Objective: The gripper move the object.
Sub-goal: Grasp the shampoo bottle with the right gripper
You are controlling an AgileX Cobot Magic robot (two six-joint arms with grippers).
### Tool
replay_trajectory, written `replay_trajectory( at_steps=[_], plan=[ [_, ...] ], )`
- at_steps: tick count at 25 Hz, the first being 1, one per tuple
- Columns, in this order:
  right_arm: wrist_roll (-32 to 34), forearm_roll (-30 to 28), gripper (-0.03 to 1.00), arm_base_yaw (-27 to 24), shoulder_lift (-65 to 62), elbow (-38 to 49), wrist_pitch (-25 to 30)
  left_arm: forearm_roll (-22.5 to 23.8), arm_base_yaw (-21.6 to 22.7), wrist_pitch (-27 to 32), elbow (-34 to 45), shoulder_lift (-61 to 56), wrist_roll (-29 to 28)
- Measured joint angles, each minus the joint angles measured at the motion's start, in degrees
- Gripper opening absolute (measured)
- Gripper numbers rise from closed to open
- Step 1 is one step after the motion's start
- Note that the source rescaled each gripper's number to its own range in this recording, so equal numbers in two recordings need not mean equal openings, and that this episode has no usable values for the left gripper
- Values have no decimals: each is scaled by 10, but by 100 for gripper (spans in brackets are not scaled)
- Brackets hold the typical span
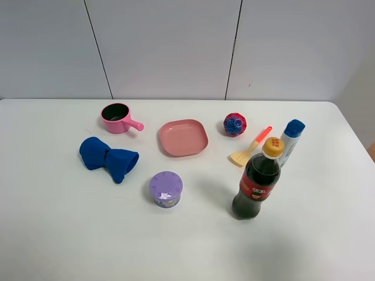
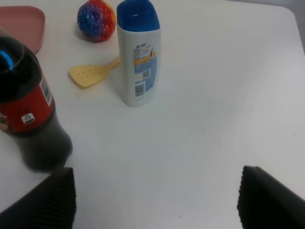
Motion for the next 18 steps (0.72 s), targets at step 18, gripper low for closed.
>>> replay_trajectory(
  at_steps=[18],
  plan=[
    [1,-2,77,0,0,0,0,0,0,0,0,0,0]
  ],
)
